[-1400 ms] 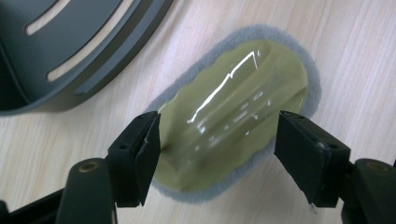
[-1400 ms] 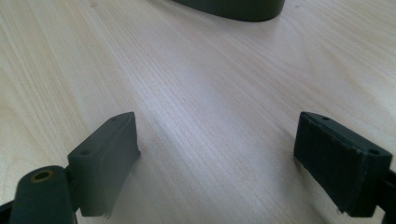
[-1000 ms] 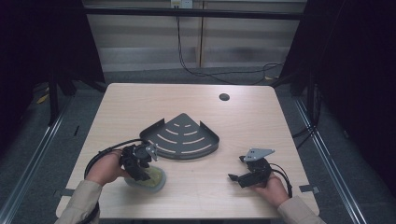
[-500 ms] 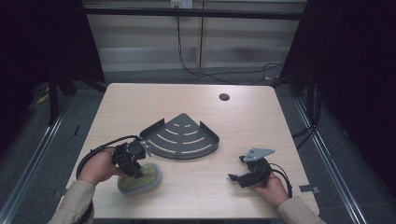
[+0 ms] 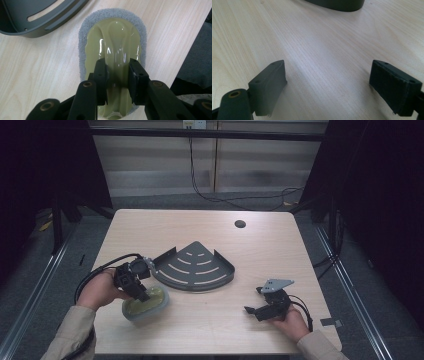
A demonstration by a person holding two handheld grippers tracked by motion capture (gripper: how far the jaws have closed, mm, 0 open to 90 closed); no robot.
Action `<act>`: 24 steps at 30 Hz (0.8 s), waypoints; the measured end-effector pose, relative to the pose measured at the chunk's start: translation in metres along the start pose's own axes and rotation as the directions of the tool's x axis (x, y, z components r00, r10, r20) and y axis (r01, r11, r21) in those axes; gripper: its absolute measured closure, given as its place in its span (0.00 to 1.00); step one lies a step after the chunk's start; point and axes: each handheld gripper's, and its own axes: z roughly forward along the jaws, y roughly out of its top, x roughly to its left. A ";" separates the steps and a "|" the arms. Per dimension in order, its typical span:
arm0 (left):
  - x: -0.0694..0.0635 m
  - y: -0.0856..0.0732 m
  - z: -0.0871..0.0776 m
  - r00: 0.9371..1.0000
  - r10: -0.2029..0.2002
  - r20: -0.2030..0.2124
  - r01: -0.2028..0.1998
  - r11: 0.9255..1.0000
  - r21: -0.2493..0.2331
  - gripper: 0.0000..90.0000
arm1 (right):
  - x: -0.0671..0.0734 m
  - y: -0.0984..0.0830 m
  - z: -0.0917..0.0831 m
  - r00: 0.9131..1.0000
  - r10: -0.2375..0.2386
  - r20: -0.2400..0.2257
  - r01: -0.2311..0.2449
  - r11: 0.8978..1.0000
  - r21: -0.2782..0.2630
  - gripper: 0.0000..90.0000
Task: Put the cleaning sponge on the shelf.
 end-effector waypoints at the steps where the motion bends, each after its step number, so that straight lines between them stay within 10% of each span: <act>1: 0.000 0.000 0.000 1.000 0.000 0.000 0.000 1.000 0.000 0.79 | 0.000 0.000 0.000 1.000 0.003 0.001 -0.003 1.000 -0.001 0.15; 24: 0.012 0.013 -0.026 0.999 -0.048 -0.024 0.049 0.999 0.007 0.79 | 0.000 0.000 0.000 1.000 0.001 0.001 -0.001 1.000 -0.003 0.15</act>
